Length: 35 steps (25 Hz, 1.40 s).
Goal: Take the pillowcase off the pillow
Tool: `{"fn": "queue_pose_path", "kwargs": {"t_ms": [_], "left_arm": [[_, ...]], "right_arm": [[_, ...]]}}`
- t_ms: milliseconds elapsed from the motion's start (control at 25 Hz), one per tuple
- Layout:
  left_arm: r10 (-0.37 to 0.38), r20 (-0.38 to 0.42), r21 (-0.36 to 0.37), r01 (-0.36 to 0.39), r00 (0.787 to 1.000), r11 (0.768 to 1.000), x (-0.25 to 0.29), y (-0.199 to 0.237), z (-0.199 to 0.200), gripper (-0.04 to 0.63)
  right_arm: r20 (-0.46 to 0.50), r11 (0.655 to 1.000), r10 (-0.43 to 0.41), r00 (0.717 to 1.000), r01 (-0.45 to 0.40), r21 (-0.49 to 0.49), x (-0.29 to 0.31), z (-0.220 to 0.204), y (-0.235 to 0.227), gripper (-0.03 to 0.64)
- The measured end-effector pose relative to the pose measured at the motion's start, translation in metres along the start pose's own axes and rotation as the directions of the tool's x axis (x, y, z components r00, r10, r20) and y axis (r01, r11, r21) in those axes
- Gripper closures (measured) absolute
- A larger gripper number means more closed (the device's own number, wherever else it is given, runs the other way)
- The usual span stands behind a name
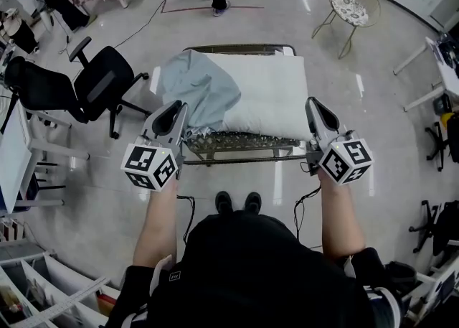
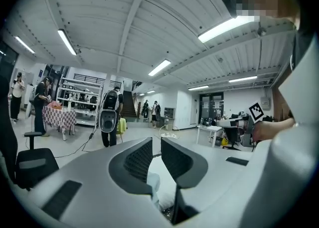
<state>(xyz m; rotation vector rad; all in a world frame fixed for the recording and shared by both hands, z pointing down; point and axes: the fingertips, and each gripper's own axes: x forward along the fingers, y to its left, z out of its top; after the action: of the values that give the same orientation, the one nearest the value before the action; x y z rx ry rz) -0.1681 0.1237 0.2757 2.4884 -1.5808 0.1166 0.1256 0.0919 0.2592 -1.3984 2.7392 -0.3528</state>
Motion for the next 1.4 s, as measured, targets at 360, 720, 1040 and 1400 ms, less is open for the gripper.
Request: {"fn": "queue_pose_path", "kwargs": {"t_ms": [360,720,1040,1400], "left_arm": [[0.033,-0.001,0.013,-0.033,0.999,0.999,-0.006,0.010,0.002,0.552],[0.041,0.008,0.070,-0.041,0.999,0.997,0.011,0.011,0.018,0.557],[0.067,-0.004,0.056,-0.066,0.998,0.996,0.011,0.019,0.008,0.560],[0.072,-0.014,0.060,-0.071,0.997,0.996,0.010,0.010,0.003,0.561]], "right_arm": [[0.048,0.999,-0.021,0.999,0.023,-0.041,-0.020,0.022,0.007,0.609],[0.051,0.997,-0.031,0.998,0.034,-0.070,-0.011,0.021,0.003,0.609],[0.040,0.998,-0.010,0.999,0.012,-0.065,-0.004,0.013,0.007,0.609],[0.033,0.998,0.007,0.999,-0.005,-0.069,-0.001,0.013,0.008,0.609]]}}
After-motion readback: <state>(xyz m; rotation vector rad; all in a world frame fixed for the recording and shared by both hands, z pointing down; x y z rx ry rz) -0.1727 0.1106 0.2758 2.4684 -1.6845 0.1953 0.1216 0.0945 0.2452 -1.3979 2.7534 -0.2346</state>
